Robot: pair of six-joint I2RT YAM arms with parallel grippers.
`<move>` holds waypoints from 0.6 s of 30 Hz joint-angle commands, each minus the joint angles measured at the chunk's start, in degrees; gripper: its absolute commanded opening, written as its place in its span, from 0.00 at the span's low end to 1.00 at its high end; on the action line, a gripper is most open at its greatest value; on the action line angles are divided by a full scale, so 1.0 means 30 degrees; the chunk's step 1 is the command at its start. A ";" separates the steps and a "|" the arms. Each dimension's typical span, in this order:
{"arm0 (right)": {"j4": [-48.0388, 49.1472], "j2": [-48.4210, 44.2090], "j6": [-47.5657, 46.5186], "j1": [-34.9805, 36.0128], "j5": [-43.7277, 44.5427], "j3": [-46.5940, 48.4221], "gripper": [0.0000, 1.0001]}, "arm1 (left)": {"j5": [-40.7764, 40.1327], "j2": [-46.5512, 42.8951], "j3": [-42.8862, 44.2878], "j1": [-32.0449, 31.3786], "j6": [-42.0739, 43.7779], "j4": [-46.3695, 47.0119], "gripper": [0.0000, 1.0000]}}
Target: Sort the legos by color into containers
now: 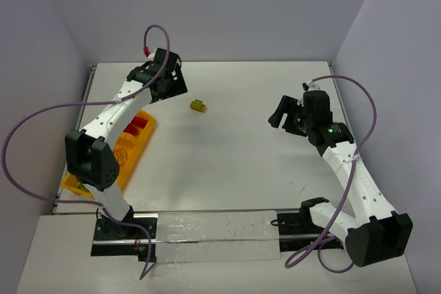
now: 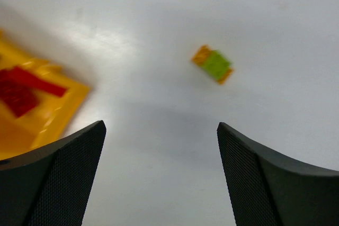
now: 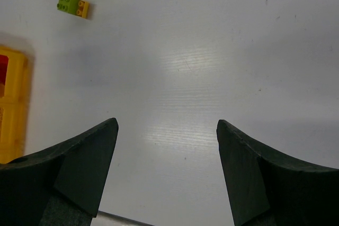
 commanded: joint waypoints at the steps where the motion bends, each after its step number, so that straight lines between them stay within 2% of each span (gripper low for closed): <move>1: 0.0713 -0.0612 0.0213 -0.0080 0.0060 -0.0127 0.82 | 0.1580 0.2787 0.3243 -0.0004 -0.3418 -0.0810 0.81; 6: 0.0665 -0.0857 0.0121 -0.0080 -0.0149 -0.0250 0.82 | 0.2216 0.5132 0.5288 -0.0116 -0.7996 -0.1758 0.83; 10: 0.0411 -0.0787 -0.0119 -0.0092 -0.0664 -0.0038 0.82 | 0.1151 0.5749 0.5981 -0.0338 -1.0756 -0.1524 0.85; 18: 0.0194 -0.0684 -0.0199 -0.0080 -0.1046 0.0315 0.82 | 0.1254 0.8722 0.8284 -0.0494 -1.2673 -0.2737 0.82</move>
